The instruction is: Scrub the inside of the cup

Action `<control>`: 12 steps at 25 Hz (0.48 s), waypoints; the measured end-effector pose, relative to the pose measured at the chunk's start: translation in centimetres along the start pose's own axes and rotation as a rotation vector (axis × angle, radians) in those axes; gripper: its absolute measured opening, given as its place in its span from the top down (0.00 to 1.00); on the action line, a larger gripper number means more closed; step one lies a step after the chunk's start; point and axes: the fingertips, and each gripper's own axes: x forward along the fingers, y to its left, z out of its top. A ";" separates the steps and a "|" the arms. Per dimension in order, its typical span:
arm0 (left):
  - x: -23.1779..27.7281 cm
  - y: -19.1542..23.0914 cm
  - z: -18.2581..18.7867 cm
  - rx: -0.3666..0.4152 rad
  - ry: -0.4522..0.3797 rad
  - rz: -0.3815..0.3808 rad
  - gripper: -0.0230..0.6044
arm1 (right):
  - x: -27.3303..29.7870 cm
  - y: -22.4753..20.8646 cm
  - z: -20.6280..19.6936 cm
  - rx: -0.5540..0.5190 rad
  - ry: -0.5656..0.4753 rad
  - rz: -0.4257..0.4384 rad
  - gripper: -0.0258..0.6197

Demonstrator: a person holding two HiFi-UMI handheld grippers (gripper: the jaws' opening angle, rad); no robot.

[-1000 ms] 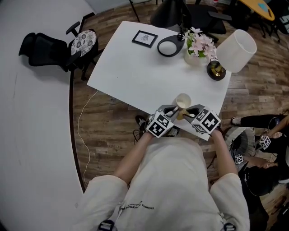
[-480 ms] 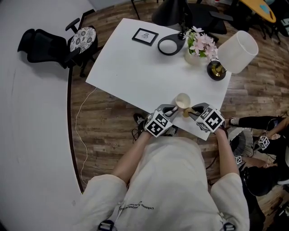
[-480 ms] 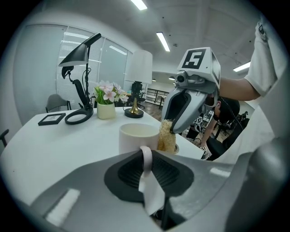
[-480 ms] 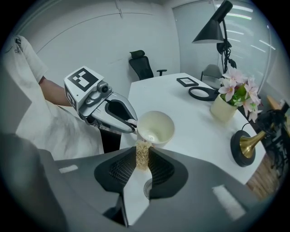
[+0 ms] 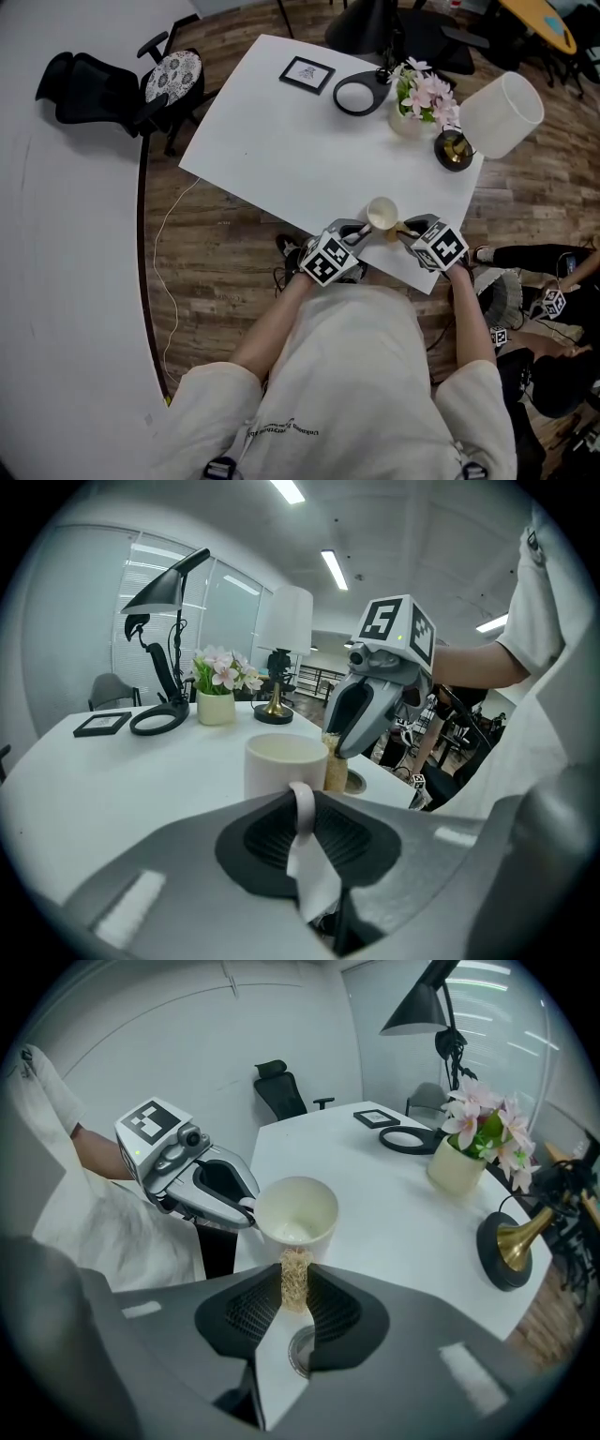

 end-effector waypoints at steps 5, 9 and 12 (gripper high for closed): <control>-0.6 0.4 -0.2 0.008 0.002 -0.030 0.88 | 0.3 -0.8 0.6 0.034 -0.003 -0.003 0.79; -1.0 0.7 -0.5 0.030 0.004 -0.065 0.88 | 0.6 -1.7 1.3 0.066 -0.009 -0.009 0.79; -1.2 1.0 -0.8 0.051 0.004 -0.093 0.88 | 0.9 -2.5 1.9 0.091 -0.012 -0.012 0.79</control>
